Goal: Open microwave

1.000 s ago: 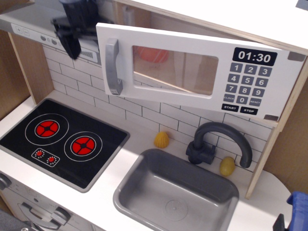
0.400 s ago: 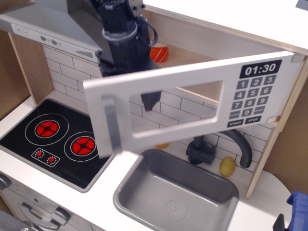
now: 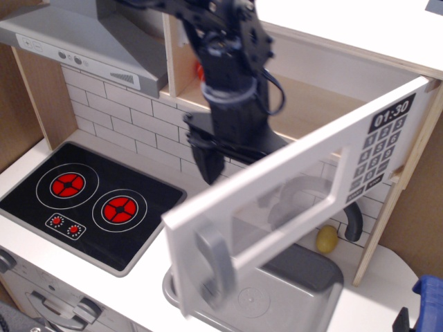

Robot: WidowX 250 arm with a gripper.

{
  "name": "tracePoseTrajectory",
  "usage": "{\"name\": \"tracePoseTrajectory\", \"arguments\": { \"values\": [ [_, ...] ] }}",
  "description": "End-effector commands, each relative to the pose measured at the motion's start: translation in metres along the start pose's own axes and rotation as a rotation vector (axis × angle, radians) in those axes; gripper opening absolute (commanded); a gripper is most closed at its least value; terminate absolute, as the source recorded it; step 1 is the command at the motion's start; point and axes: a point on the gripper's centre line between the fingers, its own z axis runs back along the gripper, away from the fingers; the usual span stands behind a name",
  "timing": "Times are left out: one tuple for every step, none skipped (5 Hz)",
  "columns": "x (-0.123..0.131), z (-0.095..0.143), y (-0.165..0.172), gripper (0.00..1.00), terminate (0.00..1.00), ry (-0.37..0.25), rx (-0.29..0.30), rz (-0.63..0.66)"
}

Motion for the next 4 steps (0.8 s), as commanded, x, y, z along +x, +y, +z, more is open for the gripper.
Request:
{"name": "tracePoseTrajectory", "arguments": {
  "values": [
    [-0.010, 0.007, -0.048, 1.00, 0.00, -0.045, 0.012, -0.035],
    [-0.004, 0.015, -0.037, 1.00, 0.00, -0.015, 0.014, -0.025],
    [-0.004, 0.015, -0.037, 1.00, 0.00, -0.015, 0.014, -0.025],
    [-0.004, 0.015, -0.037, 1.00, 1.00, -0.015, 0.014, -0.025]
  ]
}}
